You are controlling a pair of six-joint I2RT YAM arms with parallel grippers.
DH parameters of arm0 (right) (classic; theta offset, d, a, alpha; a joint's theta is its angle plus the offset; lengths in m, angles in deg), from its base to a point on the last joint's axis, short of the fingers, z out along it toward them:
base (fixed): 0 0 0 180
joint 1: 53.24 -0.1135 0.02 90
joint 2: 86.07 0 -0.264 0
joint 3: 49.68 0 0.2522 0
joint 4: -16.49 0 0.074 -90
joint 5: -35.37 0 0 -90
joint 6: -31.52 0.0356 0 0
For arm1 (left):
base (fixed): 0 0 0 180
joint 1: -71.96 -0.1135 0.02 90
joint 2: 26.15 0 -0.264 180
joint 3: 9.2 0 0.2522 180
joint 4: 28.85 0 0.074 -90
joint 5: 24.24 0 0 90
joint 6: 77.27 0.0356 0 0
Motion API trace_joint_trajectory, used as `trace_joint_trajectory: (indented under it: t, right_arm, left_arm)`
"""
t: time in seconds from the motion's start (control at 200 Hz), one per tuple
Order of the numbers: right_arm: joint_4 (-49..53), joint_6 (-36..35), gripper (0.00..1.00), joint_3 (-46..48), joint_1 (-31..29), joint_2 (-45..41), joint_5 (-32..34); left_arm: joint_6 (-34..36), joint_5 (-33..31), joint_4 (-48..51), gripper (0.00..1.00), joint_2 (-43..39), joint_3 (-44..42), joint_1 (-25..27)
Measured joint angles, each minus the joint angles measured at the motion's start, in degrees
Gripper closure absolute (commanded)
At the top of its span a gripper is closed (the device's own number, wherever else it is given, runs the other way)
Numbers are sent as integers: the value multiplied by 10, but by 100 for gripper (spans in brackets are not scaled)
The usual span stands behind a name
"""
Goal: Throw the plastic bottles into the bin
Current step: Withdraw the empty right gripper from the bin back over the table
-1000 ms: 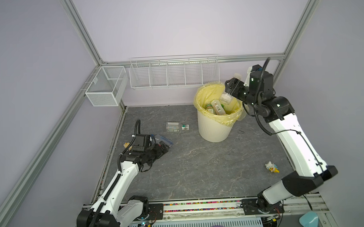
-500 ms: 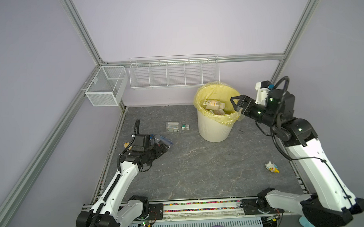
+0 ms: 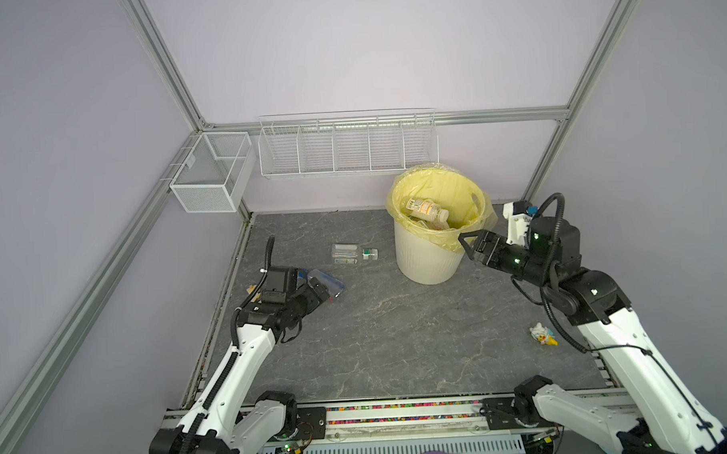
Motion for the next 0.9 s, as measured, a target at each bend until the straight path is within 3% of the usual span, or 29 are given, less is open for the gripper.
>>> trace_joint_trajectory:
  t: [0.375, 0.615, 0.9]
  right_arm:
    - [36, -16, 12, 113, 0, -151, 13]
    - [74, -35, 12, 177, 0, -197, 12]
    - [102, -45, 12, 229, 0, -224, 3]
  left_arm:
    - [-28, -52, 32, 0, -20, 3, 0]
    - [-59, -76, 43, 0, -52, 3, 0]
    - [-66, -80, 53, 0, 22, 43, 0]
